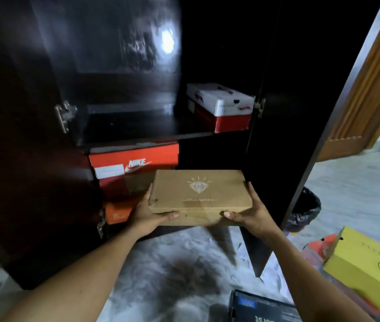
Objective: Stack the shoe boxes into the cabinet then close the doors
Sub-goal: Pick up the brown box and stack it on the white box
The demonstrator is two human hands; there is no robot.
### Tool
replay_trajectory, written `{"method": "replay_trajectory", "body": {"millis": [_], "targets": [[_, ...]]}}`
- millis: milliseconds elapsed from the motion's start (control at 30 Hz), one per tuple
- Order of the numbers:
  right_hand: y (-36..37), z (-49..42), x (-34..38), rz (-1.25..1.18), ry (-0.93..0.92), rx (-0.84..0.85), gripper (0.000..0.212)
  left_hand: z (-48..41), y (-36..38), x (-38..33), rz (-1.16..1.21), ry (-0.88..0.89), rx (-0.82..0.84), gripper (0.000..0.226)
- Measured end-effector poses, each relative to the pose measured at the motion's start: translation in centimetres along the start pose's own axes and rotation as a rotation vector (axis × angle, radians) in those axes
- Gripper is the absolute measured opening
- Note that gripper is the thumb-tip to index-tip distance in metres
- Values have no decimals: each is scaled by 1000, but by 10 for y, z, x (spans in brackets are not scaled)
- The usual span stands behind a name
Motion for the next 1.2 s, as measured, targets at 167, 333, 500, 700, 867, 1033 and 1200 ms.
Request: {"method": "replay_trajectory", "body": {"millis": [167, 333, 500, 700, 867, 1033, 1200], "targets": [[-8, 10, 56, 55, -93, -78, 118, 3, -12, -71, 4, 117, -24, 120], [-17, 16, 113, 123, -199, -179, 114, -12, -43, -140, -90, 225, -46, 140], [-21, 7, 162, 280, -309, -307, 101, -38, -77, -210, -196, 304, -136, 121], [-12, -41, 202, 256, -414, -529, 87, -101, -90, -272, -63, 367, -387, 87], [-8, -86, 214, 235, -354, -697, 90, -159, -57, -297, 129, 346, -284, 86], [-10, -120, 210, 288, -233, -712, 81, -192, -20, -290, 193, 299, -141, 69], [-24, -134, 198, 365, -212, -686, 67, -213, -5, -271, 116, 296, -105, 61]]}}
Point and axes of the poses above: each hand's wrist, its own z-axis away from the middle knuckle, its own y-axis out of the palm, x = y × z, the point moved 1 cm from there along -z, towards the middle knuckle, and after that the axes turned 15 degrees about x, right-handed, at the moved point
